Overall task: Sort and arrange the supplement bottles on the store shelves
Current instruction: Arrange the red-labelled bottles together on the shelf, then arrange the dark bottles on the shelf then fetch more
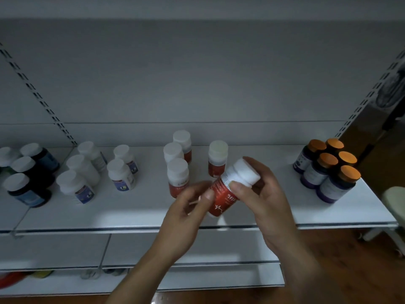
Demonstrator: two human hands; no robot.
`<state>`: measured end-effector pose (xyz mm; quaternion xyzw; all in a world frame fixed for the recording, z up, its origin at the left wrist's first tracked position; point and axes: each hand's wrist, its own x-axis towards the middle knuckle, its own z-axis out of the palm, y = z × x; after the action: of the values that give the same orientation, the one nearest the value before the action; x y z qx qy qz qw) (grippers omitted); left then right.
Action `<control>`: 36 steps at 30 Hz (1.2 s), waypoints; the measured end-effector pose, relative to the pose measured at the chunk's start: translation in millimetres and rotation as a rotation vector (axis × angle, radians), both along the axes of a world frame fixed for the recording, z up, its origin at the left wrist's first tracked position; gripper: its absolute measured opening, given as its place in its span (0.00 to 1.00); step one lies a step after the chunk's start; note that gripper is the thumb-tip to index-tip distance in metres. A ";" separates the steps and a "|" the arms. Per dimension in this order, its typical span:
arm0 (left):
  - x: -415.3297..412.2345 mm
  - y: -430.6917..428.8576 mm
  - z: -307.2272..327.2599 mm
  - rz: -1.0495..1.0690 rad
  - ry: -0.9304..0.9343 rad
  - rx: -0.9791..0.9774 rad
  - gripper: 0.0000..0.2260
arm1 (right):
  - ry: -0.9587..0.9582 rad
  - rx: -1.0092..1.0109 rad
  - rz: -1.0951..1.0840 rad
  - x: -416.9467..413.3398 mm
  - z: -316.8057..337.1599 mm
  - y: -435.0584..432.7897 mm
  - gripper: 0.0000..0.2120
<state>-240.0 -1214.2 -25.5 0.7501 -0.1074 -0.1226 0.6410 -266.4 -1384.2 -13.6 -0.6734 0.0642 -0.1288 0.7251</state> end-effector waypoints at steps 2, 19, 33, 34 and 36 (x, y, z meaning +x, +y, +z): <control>-0.9 -4.8 -3.6 -0.049 -0.138 0.122 0.27 | 0.001 -0.079 0.008 -0.2 0.7 -4.2 0.25; 14.0 -81.0 -53.7 0.262 -0.111 0.141 0.23 | 0.053 -0.429 -0.135 -11.9 -23.3 -82.5 0.21; 36.9 -90.6 -63.0 0.283 -0.110 0.144 0.24 | 0.166 -0.453 -0.766 -27.8 -66.9 -178.4 0.32; 33.5 -88.2 -63.9 0.278 -0.117 0.143 0.24 | 0.187 -0.448 -0.750 -25.5 -67.2 -180.4 0.32; 26.9 -81.6 -65.6 0.280 -0.107 0.152 0.26 | 0.229 -0.428 -0.729 -20.5 -67.8 -183.2 0.31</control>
<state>-213.1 -1295.9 -91.1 0.8094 -0.0262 0.0002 0.5867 -286.9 -1567.4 -81.4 -0.7519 0.3492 -0.3113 0.4645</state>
